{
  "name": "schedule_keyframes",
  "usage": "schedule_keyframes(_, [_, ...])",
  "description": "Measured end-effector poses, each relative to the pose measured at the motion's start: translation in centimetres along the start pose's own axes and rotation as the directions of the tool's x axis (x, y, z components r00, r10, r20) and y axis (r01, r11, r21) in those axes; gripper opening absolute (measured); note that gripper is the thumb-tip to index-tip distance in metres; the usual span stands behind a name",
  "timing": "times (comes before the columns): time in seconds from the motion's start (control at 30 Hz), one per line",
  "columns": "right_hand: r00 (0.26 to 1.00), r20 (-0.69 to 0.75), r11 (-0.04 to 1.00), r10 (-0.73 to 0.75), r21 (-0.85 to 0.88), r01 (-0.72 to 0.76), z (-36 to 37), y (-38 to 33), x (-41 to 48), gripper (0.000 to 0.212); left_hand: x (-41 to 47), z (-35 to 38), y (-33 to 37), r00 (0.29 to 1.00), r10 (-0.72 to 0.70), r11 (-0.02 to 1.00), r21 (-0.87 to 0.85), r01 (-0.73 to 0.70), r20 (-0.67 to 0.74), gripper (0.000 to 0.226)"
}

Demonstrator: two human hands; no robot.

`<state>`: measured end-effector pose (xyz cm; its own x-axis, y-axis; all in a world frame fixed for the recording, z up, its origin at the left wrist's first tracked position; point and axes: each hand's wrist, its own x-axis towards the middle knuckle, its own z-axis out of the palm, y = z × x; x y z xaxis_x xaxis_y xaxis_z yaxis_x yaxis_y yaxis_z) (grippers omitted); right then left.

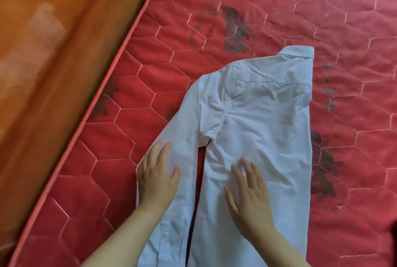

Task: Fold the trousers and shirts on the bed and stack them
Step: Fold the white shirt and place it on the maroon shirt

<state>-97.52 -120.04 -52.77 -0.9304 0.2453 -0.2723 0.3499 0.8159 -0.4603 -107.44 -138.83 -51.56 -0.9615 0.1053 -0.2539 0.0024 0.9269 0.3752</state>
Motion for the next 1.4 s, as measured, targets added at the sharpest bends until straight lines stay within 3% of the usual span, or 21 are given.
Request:
schedule_keyframes(0.17, [0.988,0.146,0.993,0.040,-0.115,-0.024,2.4,-0.5,-0.6,0.069,-4.1,-0.2,-3.4,0.997,-0.024,0.998,0.055,0.020,0.071,0.055])
schedule_keyframes(0.33, [0.995,0.092,0.990,0.046,-0.136,-0.033,2.4,-0.3,-1.6,0.067,-6.5,1.0,-2.6,0.995,0.052,0.998,-0.037,-0.049,0.089,0.046])
schedule_keyframes(0.43, [0.995,0.084,0.991,0.046,-0.131,-0.035,2.3,0.2,-2.9,0.067,-6.7,2.4,-1.1,0.992,-0.040,0.996,-0.068,0.048,0.116,0.057])
schedule_keyframes(0.53, [0.995,0.096,0.995,0.028,-0.102,-0.018,2.2,0.9,-4.4,0.069,-6.6,3.5,0.2,0.985,-0.128,0.991,0.062,0.121,0.117,0.066])
schedule_keyframes(0.67, [0.995,0.103,0.996,-0.017,-0.088,0.026,1.7,1.5,-5.7,0.069,-6.8,3.8,0.6,0.992,-0.121,0.989,0.095,0.117,0.038,0.043])
schedule_keyframes(0.9, [0.985,0.161,0.989,-0.063,-0.120,0.083,1.4,1.0,-5.7,0.070,-6.0,0.5,-1.6,0.983,-0.182,0.969,-0.164,0.185,0.030,0.020])
schedule_keyframes(1.07, [0.980,0.176,0.992,-0.092,-0.071,0.105,1.2,-3.1,-4.9,0.066,-2.6,-6.2,-5.3,0.968,-0.240,0.903,-0.384,0.194,-0.073,0.015])
schedule_keyframes(1.2, [0.985,0.110,0.991,-0.132,0.004,0.132,1.4,-7.8,-2.8,0.063,1.0,-10.3,-8.8,0.968,-0.237,0.860,-0.444,0.250,0.087,0.010])
schedule_keyframes(1.3, [0.978,0.086,0.982,-0.190,0.016,0.189,2.6,-11.5,-0.2,0.057,3.4,-11.9,-11.2,0.958,-0.188,0.821,-0.501,0.273,0.215,0.024])
schedule_keyframes(1.4, [0.975,0.113,0.982,-0.190,0.006,0.191,4.1,-13.8,2.7,0.055,4.9,-12.6,-12.9,0.970,-0.150,0.813,-0.534,0.232,0.192,0.028])
